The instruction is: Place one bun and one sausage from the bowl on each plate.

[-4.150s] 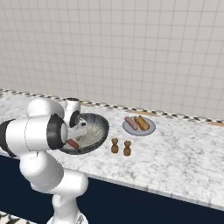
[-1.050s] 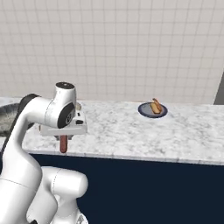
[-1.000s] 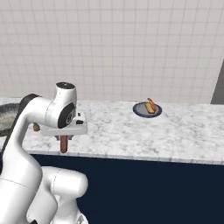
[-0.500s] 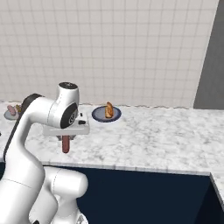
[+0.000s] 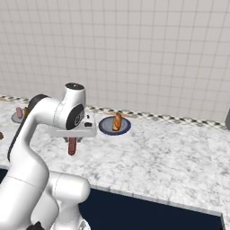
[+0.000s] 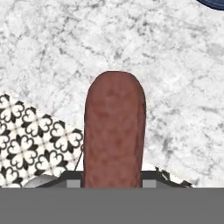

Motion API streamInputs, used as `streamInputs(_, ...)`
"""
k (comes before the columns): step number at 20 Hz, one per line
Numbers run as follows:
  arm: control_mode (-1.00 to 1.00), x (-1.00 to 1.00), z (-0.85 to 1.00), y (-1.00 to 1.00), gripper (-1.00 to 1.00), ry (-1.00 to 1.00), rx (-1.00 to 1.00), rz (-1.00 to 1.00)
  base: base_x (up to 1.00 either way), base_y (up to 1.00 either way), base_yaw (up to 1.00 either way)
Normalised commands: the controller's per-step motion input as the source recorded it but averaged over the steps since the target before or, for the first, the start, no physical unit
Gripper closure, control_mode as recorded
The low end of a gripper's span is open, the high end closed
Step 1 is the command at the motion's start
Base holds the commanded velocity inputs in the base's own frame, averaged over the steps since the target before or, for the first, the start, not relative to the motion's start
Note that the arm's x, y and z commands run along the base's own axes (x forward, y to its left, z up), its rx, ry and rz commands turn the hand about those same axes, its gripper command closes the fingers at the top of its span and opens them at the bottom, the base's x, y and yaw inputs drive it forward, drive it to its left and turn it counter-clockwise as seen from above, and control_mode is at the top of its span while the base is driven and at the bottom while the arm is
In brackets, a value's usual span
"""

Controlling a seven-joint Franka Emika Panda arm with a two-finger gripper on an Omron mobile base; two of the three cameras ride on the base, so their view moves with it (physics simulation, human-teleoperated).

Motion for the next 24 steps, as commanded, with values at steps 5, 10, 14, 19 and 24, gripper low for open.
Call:
streamInputs(5, -1.0, 0.98, 0.07, -0.12, 1.0, 0.07, -0.02, 0.06, 0.0, 0.0, 0.0)
streamInputs(10, -1.0, 1.0, 0.0, -0.05, 1.0, 0.04, 0.0, -0.13, 0.0, 0.0, 0.0)
streamInputs(14, -1.0, 1.0, 0.0, 0.0, 1.0, 0.05, 0.0, -0.35, 0.0, 0.0, 0.0)
streamInputs(19, -1.0, 1.0, -0.11, 0.0, 1.0, 0.01, 0.0, -0.41, 0.0, 0.0, 0.0)
streamInputs(24, -1.0, 0.97, -0.74, -0.01, 1.0, 0.0, -0.01, -0.14, 0.0, 0.0, 0.0)
